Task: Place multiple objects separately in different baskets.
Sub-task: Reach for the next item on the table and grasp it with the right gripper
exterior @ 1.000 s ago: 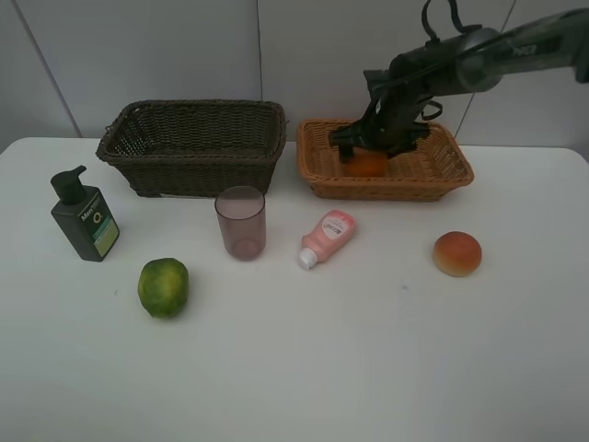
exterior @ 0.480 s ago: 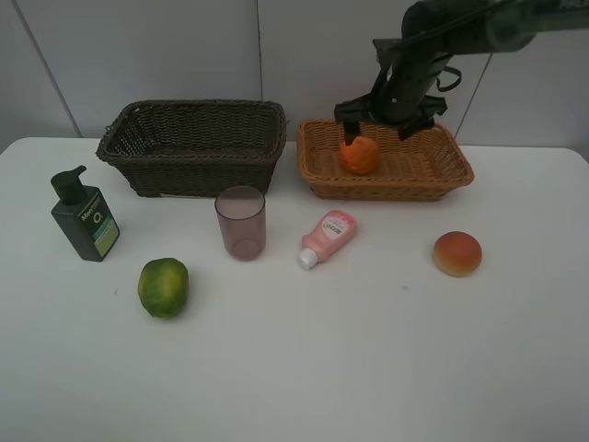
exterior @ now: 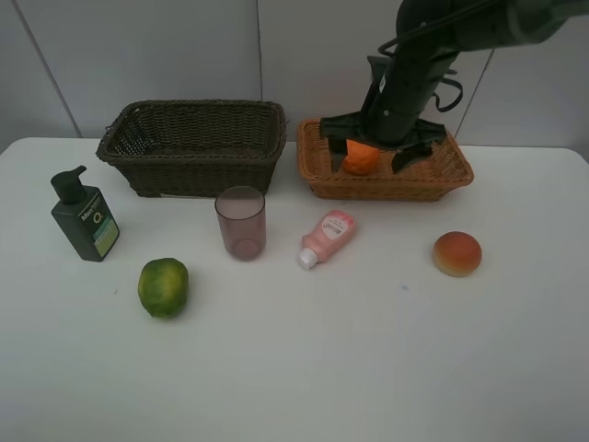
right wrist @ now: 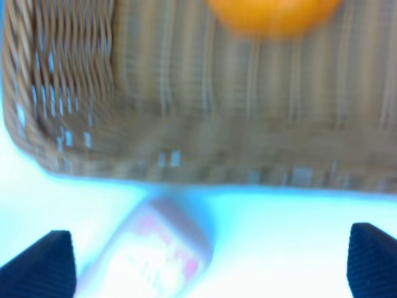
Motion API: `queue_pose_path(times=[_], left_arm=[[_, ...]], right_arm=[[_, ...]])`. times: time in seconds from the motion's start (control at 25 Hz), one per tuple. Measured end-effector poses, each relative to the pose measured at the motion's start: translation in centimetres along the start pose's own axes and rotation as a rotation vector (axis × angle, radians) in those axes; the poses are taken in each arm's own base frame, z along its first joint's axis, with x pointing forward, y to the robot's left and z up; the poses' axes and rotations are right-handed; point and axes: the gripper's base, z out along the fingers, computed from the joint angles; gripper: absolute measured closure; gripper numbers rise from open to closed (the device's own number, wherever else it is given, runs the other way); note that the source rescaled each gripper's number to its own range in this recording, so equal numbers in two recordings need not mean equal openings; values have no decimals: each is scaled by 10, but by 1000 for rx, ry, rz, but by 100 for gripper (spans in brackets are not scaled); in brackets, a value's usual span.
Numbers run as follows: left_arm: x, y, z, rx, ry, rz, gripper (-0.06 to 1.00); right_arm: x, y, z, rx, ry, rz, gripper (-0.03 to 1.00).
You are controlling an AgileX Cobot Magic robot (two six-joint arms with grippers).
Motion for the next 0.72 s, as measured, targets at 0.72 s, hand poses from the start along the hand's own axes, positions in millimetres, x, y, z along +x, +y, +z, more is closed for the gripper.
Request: queue_pose_path(times=[0.72], left_arm=[[0,0,0,0,0,0,1]], right_arm=[[31,-9,9,156,162,-83,6]])
